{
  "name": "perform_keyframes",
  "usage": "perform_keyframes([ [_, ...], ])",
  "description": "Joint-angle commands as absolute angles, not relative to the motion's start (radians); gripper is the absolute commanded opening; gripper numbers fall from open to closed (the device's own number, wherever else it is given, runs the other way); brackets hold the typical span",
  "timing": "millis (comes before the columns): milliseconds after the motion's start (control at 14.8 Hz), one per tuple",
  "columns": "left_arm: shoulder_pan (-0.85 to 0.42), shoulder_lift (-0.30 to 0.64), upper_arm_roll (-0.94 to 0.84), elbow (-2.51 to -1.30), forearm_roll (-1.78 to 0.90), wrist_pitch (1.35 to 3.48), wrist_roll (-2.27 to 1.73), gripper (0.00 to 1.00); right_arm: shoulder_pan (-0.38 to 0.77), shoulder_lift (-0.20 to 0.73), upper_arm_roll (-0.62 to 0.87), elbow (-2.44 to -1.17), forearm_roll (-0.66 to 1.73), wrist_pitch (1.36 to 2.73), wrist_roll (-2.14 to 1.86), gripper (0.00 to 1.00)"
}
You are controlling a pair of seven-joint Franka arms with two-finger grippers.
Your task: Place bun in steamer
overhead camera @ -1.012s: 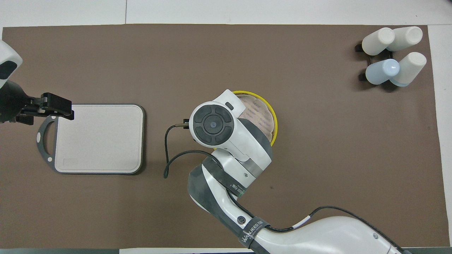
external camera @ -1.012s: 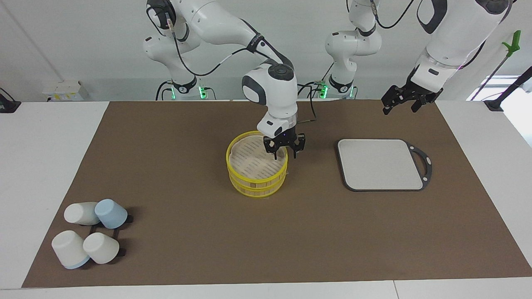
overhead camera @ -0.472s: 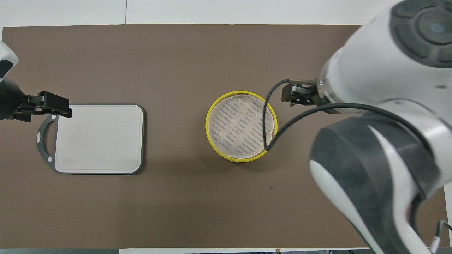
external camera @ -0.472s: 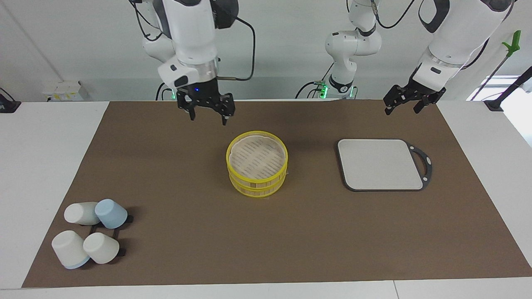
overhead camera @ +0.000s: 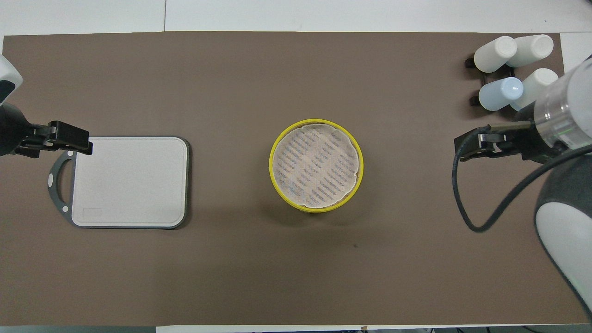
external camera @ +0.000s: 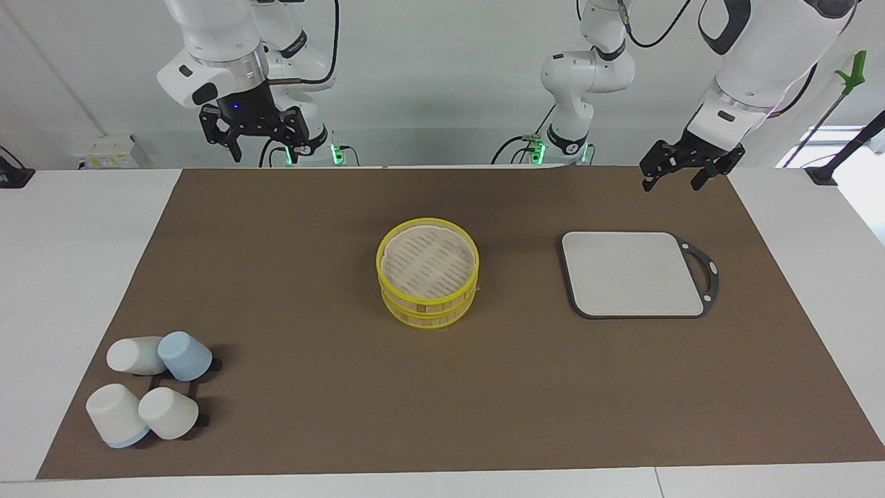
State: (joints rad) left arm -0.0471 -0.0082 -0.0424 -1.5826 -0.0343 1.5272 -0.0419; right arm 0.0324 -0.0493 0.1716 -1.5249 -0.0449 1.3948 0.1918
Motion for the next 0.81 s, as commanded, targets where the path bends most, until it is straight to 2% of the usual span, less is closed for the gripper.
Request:
perform_keyframes([
  [0,-0.049,-0.012,-0.032,-1.58,-0.044,1.536,-0.014,1.0,0.031,-0.101,0.149,-1.608,0.003,1.48,0.16,1.0],
  [67,-0.049,-0.012,-0.032,-1.578,-0.044,1.536,-0.014,1.0,0.037,-0.075,0.115,-1.595,0.027,1.511,0.126,1.0],
  [202,-0.049,-0.012,-0.032,-1.58,-0.044,1.536,-0.014,1.0,0.078,-0.038,0.057,-1.56,0.031,1.479,0.114,1.0],
  [472,-0.049,-0.012,-0.032,-1.58,-0.043,1.537,-0.014,1.0,0.086,0.0,0.041,-1.551,0.014,1.476,0.103,1.0],
  [742,-0.049,-0.014,-0.032,-1.58,-0.043,1.537,-0.014,1.0,0.094,-0.046,0.035,-1.563,0.017,1.486,0.095,1.0],
])
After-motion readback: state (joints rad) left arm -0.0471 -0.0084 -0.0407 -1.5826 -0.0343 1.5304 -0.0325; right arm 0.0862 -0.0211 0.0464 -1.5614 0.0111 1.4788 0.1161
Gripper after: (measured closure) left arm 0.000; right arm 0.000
